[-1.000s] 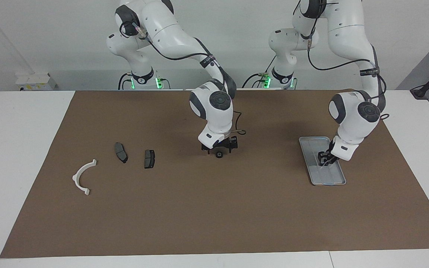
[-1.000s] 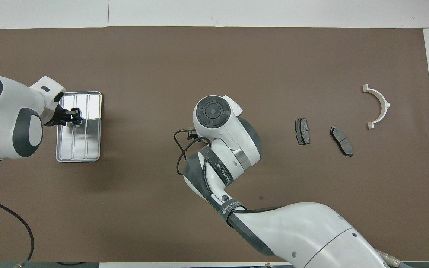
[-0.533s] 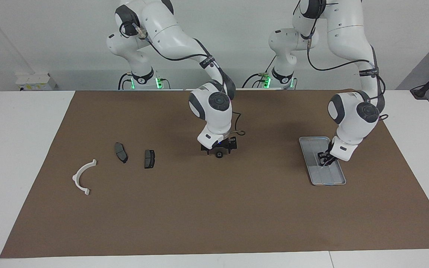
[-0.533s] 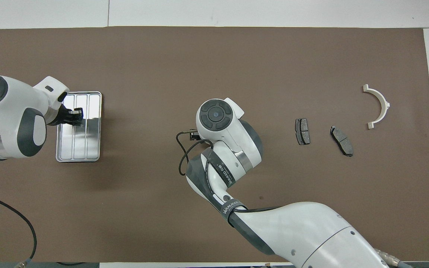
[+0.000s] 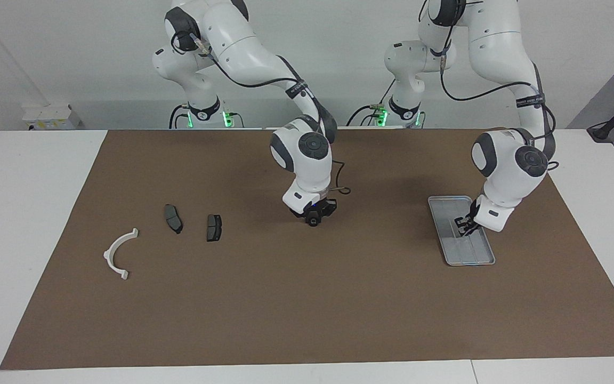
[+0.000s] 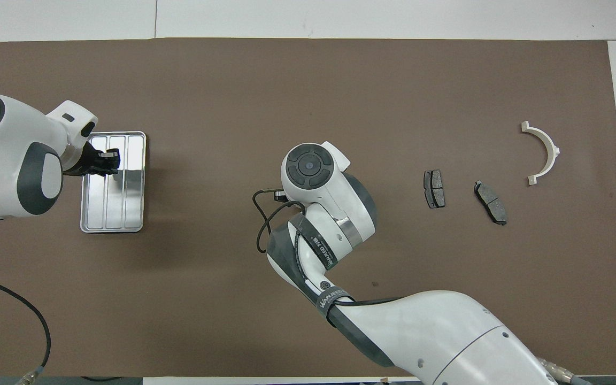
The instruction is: Place bearing gear from tray to pile
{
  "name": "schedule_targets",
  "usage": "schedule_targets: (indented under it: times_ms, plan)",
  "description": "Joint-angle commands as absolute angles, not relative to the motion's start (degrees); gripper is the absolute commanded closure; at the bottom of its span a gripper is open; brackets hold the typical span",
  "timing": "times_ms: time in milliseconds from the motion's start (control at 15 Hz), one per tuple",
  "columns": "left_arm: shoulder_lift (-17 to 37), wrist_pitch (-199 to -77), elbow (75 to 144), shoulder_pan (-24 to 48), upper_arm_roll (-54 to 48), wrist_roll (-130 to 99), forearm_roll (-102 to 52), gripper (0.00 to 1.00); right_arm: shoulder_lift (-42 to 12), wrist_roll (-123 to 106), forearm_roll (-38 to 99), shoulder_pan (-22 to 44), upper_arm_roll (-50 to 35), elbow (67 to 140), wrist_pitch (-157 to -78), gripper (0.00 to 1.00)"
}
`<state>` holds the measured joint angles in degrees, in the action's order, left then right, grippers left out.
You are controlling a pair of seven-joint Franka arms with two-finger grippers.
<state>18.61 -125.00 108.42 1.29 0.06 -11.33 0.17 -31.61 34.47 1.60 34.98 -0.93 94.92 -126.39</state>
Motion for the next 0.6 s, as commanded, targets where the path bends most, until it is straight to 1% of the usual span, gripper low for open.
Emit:
schedule_targets:
  times_ms: [0, 133, 200, 267, 400, 533]
  plan:
    - [19.3, -120.4, 104.2, 6.2, 0.6, -19.0, -1.0, 1.00, -30.2, 35.1, 1.9, 35.4, -0.7, 94.2, -122.9, 1.00]
    - [19.3, -120.3, 103.1, 9.3, 0.4, -26.0, -1.1, 1.00, -30.0, 34.5, -0.4, 33.9, -0.6, 89.5, -116.7, 1.00]
    - [19.4, -120.3, 102.4, 11.8, 0.4, -29.8, -1.8, 1.00, -29.7, 33.8, -1.0, 32.4, -0.5, 87.0, -113.8, 1.00]
    - [19.7, -120.4, 101.4, 15.3, 0.4, -34.7, -2.5, 1.00, -28.3, 31.7, -0.8, 30.2, -0.7, 85.4, -111.2, 1.00]
    - [20.4, -120.4, 99.6, 21.8, 0.6, -44.8, -2.5, 1.00, -25.3, 26.4, -0.8, 26.0, -0.6, 83.9, -108.9, 1.00]
    - [20.9, -120.6, 97.9, 25.5, 0.4, -49.9, -2.7, 1.00, -23.2, 18.5, -0.6, 20.1, -0.7, 83.1, -107.5, 1.00]
